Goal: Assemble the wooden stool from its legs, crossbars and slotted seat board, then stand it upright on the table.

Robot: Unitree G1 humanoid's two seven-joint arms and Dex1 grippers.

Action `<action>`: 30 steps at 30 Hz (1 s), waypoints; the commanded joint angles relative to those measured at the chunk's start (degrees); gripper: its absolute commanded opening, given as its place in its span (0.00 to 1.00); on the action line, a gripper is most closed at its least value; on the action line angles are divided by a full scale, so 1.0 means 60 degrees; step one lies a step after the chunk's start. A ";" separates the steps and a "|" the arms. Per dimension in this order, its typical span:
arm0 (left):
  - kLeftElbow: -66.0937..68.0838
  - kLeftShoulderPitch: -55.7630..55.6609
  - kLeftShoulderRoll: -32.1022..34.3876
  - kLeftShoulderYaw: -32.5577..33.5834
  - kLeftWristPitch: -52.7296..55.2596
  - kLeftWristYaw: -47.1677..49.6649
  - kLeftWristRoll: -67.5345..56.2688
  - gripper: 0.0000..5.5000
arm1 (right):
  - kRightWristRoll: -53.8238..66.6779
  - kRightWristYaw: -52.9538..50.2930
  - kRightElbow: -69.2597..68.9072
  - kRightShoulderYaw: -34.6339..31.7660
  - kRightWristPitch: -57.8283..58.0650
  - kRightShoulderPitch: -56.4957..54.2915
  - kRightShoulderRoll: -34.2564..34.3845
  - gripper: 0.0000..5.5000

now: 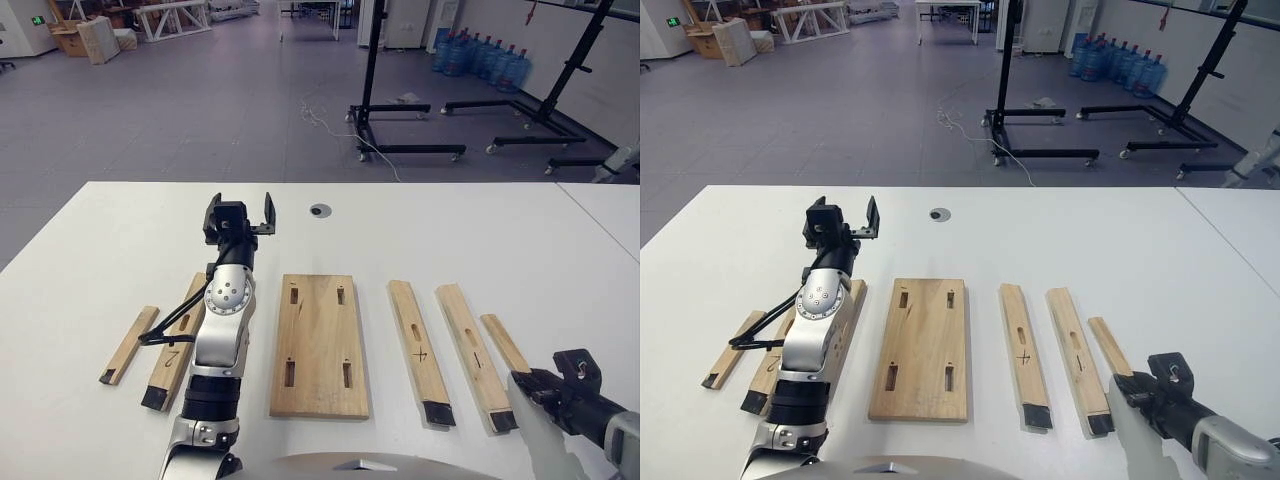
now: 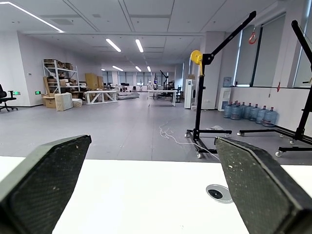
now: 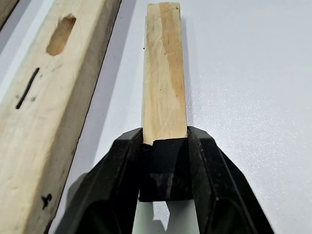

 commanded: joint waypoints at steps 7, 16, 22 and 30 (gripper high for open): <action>-0.0283 0.0077 0.0303 0.0142 0.0286 -0.0092 0.0082 0.84 | -0.0491 -0.0655 0.1646 0.0924 -0.0841 -0.3127 0.0186 0.23; -0.0180 0.0091 0.0491 0.0562 0.0017 -0.0916 -0.0951 0.84 | -0.1329 -0.1288 0.3547 0.2256 -0.2855 -0.9439 0.0498 0.23; -0.0227 -0.0881 0.0367 0.1636 0.2706 -0.3584 -0.5924 0.84 | -0.1760 -0.0991 0.2409 0.4911 -0.4317 -0.9421 0.2561 0.23; -0.0453 -0.1494 0.1054 0.1831 0.5793 -0.4852 -0.9025 0.84 | -0.2340 -0.0769 0.2724 0.6532 -0.5682 -0.9669 0.3937 0.23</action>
